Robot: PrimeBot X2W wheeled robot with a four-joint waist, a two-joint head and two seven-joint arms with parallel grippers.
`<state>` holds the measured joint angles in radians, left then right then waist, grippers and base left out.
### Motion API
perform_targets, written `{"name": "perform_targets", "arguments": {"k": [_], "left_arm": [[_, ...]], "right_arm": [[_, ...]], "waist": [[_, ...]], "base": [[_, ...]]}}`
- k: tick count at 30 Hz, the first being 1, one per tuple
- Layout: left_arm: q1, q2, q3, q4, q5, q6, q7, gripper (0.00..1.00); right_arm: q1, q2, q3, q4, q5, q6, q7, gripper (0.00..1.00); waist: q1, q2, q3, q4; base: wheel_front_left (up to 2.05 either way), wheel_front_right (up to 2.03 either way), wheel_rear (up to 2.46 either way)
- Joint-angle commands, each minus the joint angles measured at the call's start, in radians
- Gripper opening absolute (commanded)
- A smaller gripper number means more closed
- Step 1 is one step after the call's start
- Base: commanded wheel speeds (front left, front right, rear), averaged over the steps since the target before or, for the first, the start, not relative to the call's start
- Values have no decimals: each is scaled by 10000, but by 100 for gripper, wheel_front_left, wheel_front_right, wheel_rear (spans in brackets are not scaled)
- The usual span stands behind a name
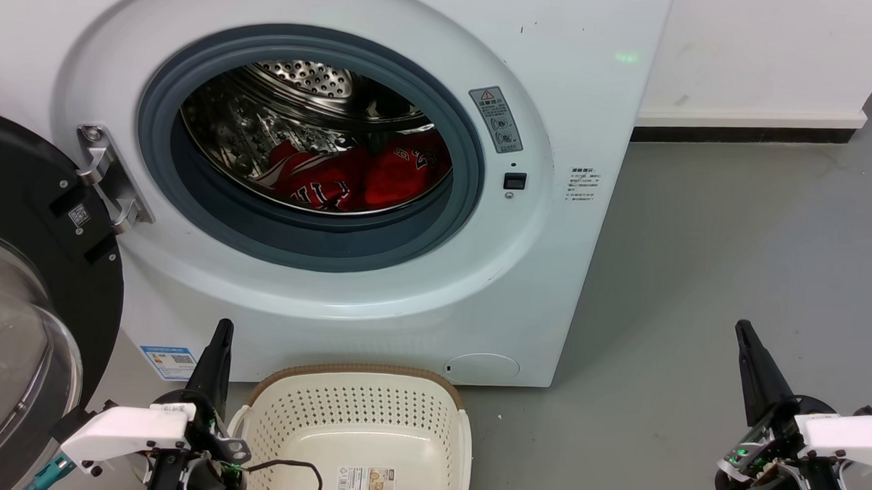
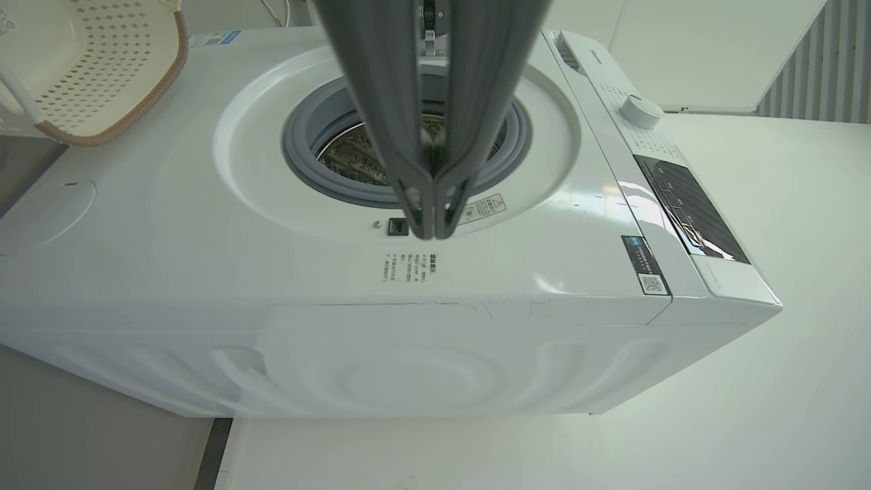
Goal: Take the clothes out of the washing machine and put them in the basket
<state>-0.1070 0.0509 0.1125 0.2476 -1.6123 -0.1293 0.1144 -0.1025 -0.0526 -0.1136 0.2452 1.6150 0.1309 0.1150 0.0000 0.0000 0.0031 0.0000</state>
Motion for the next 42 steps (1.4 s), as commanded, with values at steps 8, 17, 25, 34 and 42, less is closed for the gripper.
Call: {"name": "perform_targets", "arguments": {"k": [8, 17, 25, 34, 42], "left_arm": [[-64, -14, 28, -18, -13, -41, 22, 0], [14, -2, -8, 30, 3, 2, -10, 100], [358, -25, -93, 189, 153, 13, -269, 100], [482, -22, 57, 93, 651, 10, -705, 100], [489, -19, 452, 107, 1554, 6, -1056, 100]], "right_arm": [[-132, 38, 3, 14, -44, -4, -3, 0], [17, 0, 4, 24, 0, 0, -5, 100], [315, 7, 175, 194, -97, -2, -244, 100], [389, 9, 339, 12, -456, -2, -684, 100], [360, 10, 294, 208, -1453, -2, -1036, 100]], "waist": [[0, 0, 0, 0], [1, 0, 0, 0], [1, 0, 11, -5], [1, 0, 24, -19], [1, 0, 9, -52]], "base": [[0, 0, 0], [0, 0, 0], [0, 0, 0], [0, 0, 0], [0, 0, 0]]}}
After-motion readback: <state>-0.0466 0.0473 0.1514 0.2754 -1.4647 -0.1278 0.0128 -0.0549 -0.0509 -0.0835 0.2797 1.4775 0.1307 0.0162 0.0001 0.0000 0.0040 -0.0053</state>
